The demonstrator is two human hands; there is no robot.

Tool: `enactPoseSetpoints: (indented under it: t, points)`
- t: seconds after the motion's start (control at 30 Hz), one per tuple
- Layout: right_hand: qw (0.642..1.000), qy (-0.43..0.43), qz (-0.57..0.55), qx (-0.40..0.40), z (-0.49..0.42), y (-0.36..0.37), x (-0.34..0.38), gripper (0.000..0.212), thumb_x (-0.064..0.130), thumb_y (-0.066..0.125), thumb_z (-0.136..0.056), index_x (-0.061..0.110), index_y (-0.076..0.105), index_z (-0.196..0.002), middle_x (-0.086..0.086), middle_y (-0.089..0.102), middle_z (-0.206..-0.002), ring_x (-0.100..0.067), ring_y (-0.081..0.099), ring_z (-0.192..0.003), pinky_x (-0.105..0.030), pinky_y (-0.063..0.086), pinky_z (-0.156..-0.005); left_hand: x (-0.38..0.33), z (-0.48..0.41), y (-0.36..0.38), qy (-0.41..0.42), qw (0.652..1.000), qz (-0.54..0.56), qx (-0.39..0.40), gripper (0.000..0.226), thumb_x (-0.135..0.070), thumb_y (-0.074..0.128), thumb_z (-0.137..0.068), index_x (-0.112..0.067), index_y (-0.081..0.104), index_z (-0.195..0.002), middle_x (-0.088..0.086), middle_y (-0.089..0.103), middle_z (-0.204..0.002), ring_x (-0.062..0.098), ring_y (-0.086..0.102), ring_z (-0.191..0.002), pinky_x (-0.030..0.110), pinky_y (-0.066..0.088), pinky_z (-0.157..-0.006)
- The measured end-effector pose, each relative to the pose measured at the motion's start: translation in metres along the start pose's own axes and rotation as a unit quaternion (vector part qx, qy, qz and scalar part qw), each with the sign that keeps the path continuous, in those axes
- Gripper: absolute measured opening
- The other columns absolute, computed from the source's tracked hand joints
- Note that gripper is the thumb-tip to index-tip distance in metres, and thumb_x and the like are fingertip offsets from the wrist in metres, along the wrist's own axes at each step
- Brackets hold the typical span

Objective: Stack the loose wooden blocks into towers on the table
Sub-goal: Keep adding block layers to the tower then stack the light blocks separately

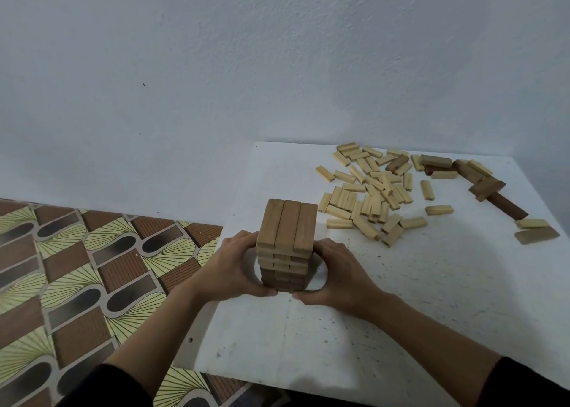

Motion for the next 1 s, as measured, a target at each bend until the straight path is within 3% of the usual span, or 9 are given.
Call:
enactPoseSetpoints:
  t: [0.33,0.53,1.0]
  points:
    - [1.000,-0.004,-0.014,-0.012,-0.002,0.001,-0.004,0.083,0.060,0.081,-0.065,0.031,0.052,-0.137,0.014,0.061,-0.126,-0.005,0.053,-0.113,-0.031,0.048,-0.097,-0.001,-0.001,-0.001,0.007,1.000,0.000,-0.005,0.083,-0.066,0.086,-0.061,-0.054,0.046,-0.132,-0.018,0.059,-0.129,0.018,0.052,-0.126,0.054,0.046,-0.101]
    - [0.999,-0.023,-0.034,-0.023,-0.004,-0.002,0.000,0.079,0.052,0.086,-0.065,0.039,0.048,-0.133,0.015,0.063,-0.124,-0.004,0.055,-0.112,-0.029,0.051,-0.095,0.004,-0.003,0.001,0.007,1.000,0.008,0.001,0.085,-0.065,0.088,-0.061,-0.046,0.050,-0.135,-0.014,0.061,-0.129,0.021,0.055,-0.125,0.053,0.049,-0.099]
    - [0.998,-0.030,-0.040,-0.025,-0.013,-0.006,-0.003,0.080,0.048,0.089,-0.064,0.027,0.055,-0.134,0.012,0.064,-0.124,-0.006,0.056,-0.112,-0.023,0.049,-0.094,0.006,-0.013,-0.005,0.013,1.000,0.008,-0.014,0.087,-0.065,0.089,-0.058,-0.051,0.048,-0.133,-0.016,0.061,-0.128,0.018,0.056,-0.124,0.050,0.052,-0.098]
Point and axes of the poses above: each hand's wrist, its own z-axis away from the middle knuckle, its own y-axis out of the palm, x = y × z, the point moved 9 cm from there along -z, towards the middle knuckle
